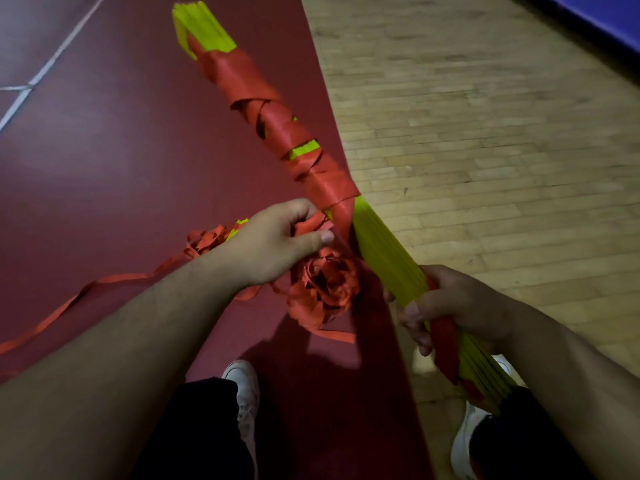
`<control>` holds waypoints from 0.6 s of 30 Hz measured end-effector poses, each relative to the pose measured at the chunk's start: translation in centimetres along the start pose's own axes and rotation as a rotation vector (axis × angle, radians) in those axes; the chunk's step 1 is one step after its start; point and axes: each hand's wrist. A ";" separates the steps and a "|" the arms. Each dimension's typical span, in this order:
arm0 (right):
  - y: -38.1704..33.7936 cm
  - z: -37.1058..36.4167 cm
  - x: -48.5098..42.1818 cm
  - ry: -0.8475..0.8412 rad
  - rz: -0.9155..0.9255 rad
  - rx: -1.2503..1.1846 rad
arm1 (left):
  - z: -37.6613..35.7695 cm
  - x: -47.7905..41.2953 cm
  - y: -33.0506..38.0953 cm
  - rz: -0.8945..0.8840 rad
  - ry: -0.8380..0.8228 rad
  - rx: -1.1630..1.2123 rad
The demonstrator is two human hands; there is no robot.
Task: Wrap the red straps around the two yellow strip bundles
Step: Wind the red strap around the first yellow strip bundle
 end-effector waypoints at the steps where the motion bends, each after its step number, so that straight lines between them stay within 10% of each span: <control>1: 0.0 -0.1 0.1 -0.001 0.007 -0.023 | 0.0 -0.1 -0.3 -0.053 0.043 -0.098; 18: -0.2 -0.8 -0.3 -0.018 0.161 0.047 | 0.2 -0.1 1.0 0.042 0.136 -0.349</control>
Point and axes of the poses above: each hand's wrist, its own x-axis away from the middle knuckle, its own z-axis out of the back of the hand, y = z × x, and after that the axes turned 2 degrees about -z, right-handed
